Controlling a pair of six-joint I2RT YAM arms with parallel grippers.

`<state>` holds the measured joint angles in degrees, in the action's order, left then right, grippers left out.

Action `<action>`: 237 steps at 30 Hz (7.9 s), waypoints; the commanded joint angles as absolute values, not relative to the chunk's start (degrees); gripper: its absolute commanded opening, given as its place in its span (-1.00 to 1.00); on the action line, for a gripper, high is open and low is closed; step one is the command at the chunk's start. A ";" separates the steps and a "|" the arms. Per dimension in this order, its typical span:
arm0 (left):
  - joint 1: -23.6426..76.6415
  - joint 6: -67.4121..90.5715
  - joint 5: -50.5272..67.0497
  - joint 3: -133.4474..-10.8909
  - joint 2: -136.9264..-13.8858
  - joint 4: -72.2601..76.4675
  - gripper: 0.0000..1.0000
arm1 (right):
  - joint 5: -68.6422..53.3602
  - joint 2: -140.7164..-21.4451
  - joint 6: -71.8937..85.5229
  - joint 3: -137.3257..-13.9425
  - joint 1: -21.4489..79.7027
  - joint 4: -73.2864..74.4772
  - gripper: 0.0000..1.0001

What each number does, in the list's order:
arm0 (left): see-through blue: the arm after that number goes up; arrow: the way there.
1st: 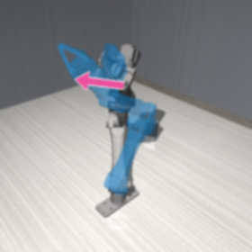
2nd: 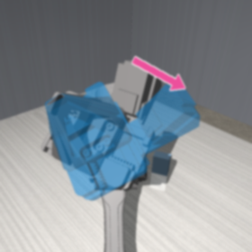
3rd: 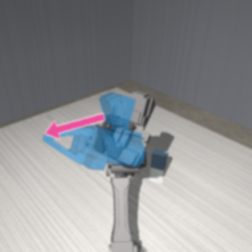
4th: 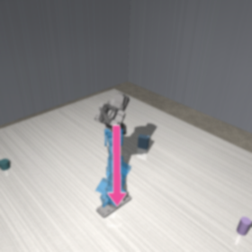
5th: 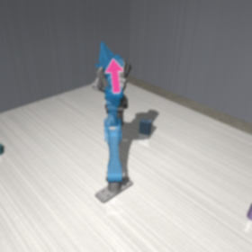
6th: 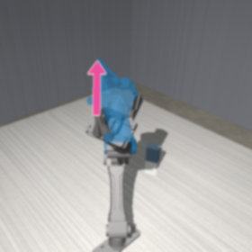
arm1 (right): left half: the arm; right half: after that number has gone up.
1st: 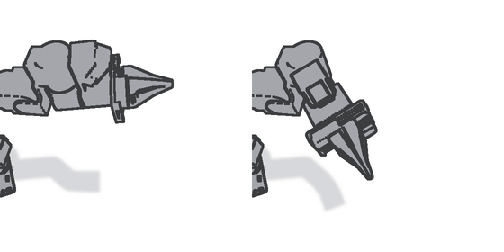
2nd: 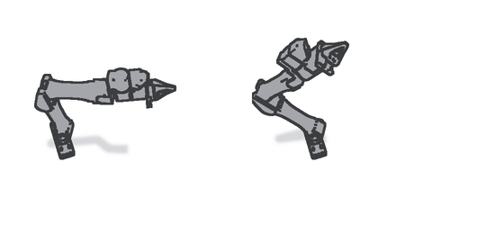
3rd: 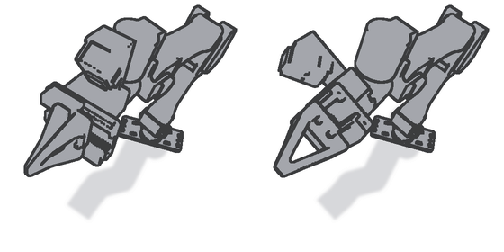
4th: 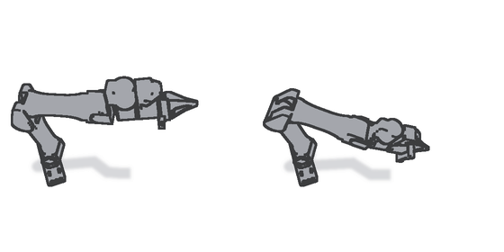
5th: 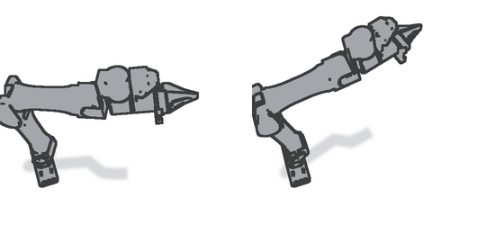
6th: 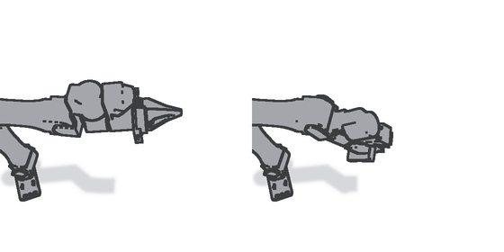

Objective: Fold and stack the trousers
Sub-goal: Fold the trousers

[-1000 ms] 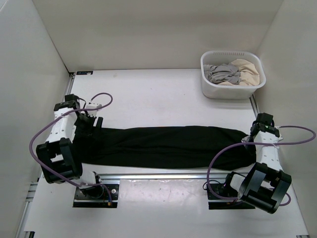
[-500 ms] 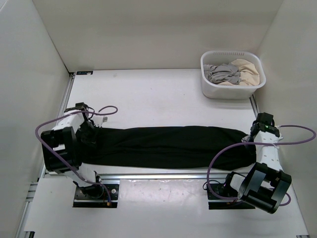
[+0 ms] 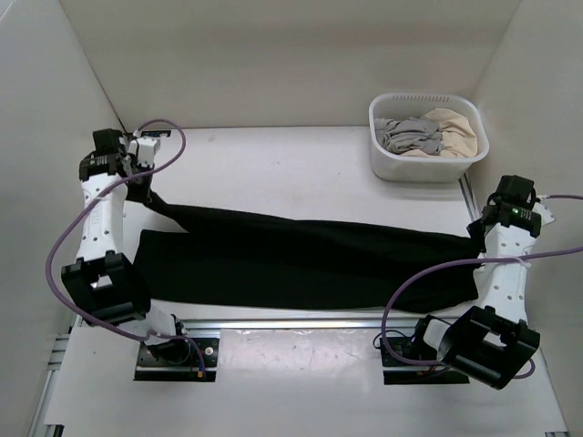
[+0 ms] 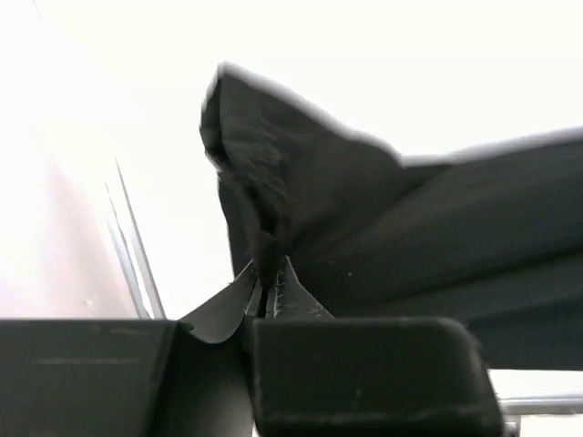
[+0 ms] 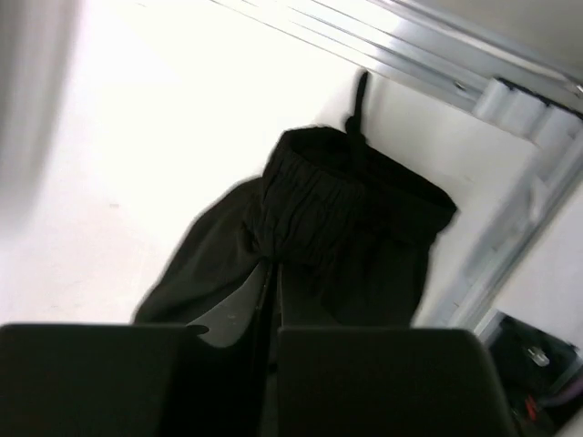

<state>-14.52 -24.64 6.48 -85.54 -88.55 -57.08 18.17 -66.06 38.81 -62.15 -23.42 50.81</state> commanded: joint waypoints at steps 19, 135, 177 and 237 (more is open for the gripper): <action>-31.64 -32.08 -4.31 -54.48 -78.84 -52.65 -0.72 | 28.21 -59.85 39.81 -51.31 -24.96 60.64 -1.00; -17.75 -22.76 12.37 -70.58 -94.04 -59.94 0.06 | 31.28 -81.92 26.02 -78.30 -21.72 53.44 -1.00; 2.90 -20.04 11.51 -68.12 -110.30 -53.00 0.02 | 40.52 -114.08 45.54 -94.20 58.18 57.57 0.37; 4.21 -19.51 11.68 -76.03 -109.68 -59.95 0.17 | 2.69 -88.26 19.78 -62.56 -12.22 39.33 -1.00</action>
